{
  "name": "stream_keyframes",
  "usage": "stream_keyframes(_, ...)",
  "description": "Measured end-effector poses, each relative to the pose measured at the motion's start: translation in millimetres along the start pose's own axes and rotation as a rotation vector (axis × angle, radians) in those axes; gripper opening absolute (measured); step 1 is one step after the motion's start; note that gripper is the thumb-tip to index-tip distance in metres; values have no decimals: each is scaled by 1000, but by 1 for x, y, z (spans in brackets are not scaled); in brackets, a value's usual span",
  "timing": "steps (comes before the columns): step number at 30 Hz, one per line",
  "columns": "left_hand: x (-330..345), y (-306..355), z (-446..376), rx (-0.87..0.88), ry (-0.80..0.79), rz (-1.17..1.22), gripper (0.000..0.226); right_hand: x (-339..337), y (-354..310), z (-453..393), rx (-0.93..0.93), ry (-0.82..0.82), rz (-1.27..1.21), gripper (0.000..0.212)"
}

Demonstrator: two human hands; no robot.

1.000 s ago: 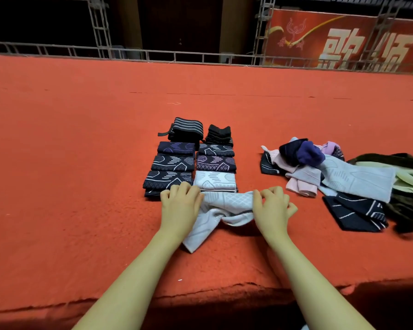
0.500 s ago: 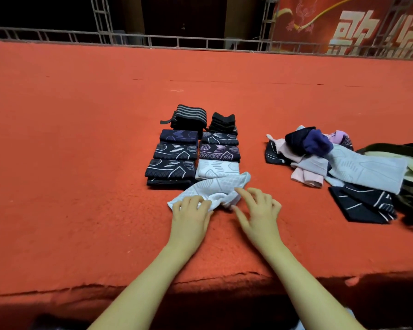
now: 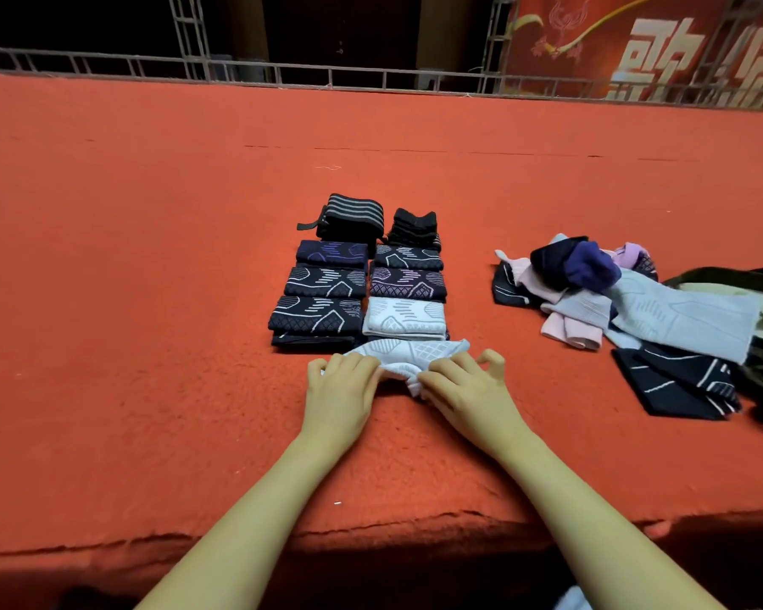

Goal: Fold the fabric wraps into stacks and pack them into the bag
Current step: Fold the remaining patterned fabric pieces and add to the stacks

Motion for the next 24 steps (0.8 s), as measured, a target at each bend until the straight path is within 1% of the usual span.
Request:
stream_keyframes(3, 1, -3, 0, 26, -36, -13, 29, 5, -1, 2, 8, 36, 18, 15)
stream_keyframes(5, -1, -8, -3, 50, -54, -21, 26, 3, -1, 3, 52, 59, 3, 19)
stream_keyframes(7, -6, -15, -10, 77, -48, -37, 25, -4, 3, 2, 117, 70, -14, 16)
stream_keyframes(10, -16, -22, -18, 134, 4, -72, 22, -16, 10, 2, 208, 82, -76, 7)
stream_keyframes(13, -22, -28, -18, 181, 74, -81, 13, -25, 16, 4, 259, 95, -160, 5)
stream_keyframes(17, -28, -40, -5, 211, 114, -67, 3, -27, 26, 19, 399, 121, -202, 10)
stream_keyframes(20, -37, -44, 7, 189, 117, -62, 3, -30, 30, 28, 526, 142, -237, 10)
stream_keyframes(22, -43, -43, 14, 232, 93, -67, 10, -33, 26, 29, 504, 122, -278, 11)
stream_keyframes(24, -46, -41, 22, 281, 32, -42, 22, -37, 21, 29, 493, 97, -397, 12)
Point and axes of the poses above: each hand's wrist, its own z-axis away from the middle knuckle, its own x-axis out of the palm, y = z × x, the point moved 3 cm from there along -z, towards the middle knuckle, and after that the axes turned 11 degrees about -x, right-handed, at the moved point
